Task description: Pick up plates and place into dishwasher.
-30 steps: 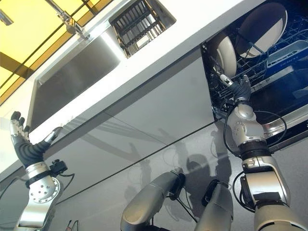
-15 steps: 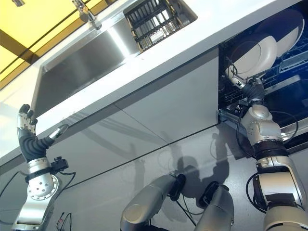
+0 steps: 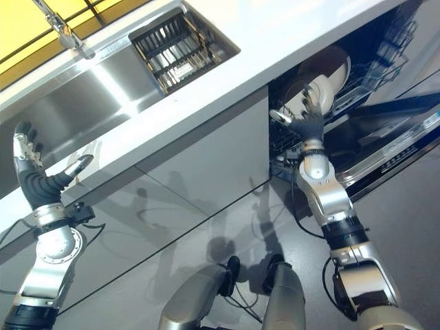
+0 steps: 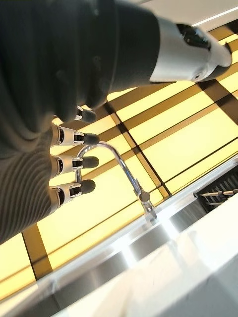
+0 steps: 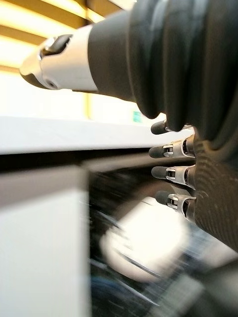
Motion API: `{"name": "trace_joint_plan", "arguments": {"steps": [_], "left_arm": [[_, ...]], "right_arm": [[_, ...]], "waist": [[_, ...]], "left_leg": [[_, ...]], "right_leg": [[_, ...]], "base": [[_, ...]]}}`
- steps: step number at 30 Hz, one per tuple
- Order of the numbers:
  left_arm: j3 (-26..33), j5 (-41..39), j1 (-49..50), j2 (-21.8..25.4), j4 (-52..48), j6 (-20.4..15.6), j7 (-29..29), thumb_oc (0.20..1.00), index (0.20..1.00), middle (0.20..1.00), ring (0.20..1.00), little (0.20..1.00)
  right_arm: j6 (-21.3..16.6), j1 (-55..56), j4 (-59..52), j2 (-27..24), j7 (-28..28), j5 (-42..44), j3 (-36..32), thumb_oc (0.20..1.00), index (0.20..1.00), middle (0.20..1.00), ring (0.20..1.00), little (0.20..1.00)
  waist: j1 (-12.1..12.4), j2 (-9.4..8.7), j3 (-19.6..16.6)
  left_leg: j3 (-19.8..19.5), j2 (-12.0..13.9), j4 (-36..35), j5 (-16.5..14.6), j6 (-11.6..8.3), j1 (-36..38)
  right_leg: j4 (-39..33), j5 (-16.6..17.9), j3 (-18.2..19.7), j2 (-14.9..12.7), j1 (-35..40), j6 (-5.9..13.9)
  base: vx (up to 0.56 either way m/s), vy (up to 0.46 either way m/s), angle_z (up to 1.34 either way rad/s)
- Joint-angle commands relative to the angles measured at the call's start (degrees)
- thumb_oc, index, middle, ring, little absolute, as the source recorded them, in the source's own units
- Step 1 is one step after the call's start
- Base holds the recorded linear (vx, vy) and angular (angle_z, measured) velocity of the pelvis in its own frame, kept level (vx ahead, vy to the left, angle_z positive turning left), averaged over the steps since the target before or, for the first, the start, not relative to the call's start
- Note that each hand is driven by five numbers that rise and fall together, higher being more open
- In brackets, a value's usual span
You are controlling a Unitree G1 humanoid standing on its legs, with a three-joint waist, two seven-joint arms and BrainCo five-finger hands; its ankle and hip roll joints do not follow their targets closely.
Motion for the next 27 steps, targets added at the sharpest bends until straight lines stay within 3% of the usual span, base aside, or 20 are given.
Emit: {"name": "trace_joint_plan", "arguments": {"steps": [1, 6, 12, 21, 27], "left_arm": [[1.85, 3.70, 2.97, 3.61, -3.69, 0.20, -0.13, 1.000, 1.000, 1.000, 1.000, 1.000], [1.68, 4.48, 2.86, 4.40, -3.89, 1.25, -2.88, 1.000, 1.000, 1.000, 1.000, 1.000], [3.00, 5.10, 5.65, 4.22, -4.30, -0.02, -5.76, 1.000, 1.000, 1.000, 1.000, 1.000], [8.09, 4.81, 13.39, 4.20, -3.75, -4.42, -10.02, 1.000, 1.000, 1.000, 1.000, 1.000], [8.70, 4.79, 16.94, 4.87, -4.71, -6.14, -11.12, 1.000, 1.000, 1.000, 1.000, 1.000]], "right_arm": [[-0.42, 2.60, -2.62, 1.00, -6.98, -1.87, -1.24, 1.000, 1.000, 1.000, 1.000, 1.000], [-0.80, 7.48, -1.27, 2.96, -17.06, -0.62, -3.60, 1.000, 1.000, 1.000, 1.000, 1.000], [-3.84, 14.95, -5.37, 6.22, -22.91, -1.81, -5.56, 1.000, 1.000, 1.000, 1.000, 1.000], [-8.64, 28.77, -10.80, 11.93, -32.11, 0.69, -10.49, 1.000, 1.000, 1.000, 1.000, 1.000], [-10.46, 33.27, -8.38, 13.59, -37.67, 6.38, -11.52, 1.000, 1.000, 1.000, 1.000, 1.000]], "waist": [[-1.35, -2.54, -1.20], [-1.04, -3.66, -2.05], [-1.03, -4.54, -3.12], [-4.24, -5.60, -3.49], [-5.16, -5.04, -1.51]], "left_leg": [[2.24, -1.02, 9.26, -4.17, 4.66, -2.43], [2.12, -0.57, 9.69, -5.92, 5.18, 0.20], [2.50, 0.18, 10.02, -7.87, 5.67, 2.96], [4.89, 0.78, 10.90, -11.08, 6.94, 7.25], [6.80, 2.17, 17.29, -13.80, 8.25, 6.15]], "right_leg": [[-16.09, 13.97, 7.64, -3.51, 7.25, 5.88], [-17.86, 14.58, 7.82, -3.81, 11.07, 6.65], [-19.34, 15.39, 8.07, -3.88, 13.93, 7.41], [-19.60, 17.94, 11.10, -4.36, 14.75, 9.48], [-16.38, 18.21, 11.70, -4.96, 13.54, 10.25]], "base": [[0.13, -0.108, -0.09], [0.12, -0.089, -0.08], [0.07, -0.045, -0.10], [0.04, -0.026, -0.20], [0.03, -0.081, -0.22]]}}
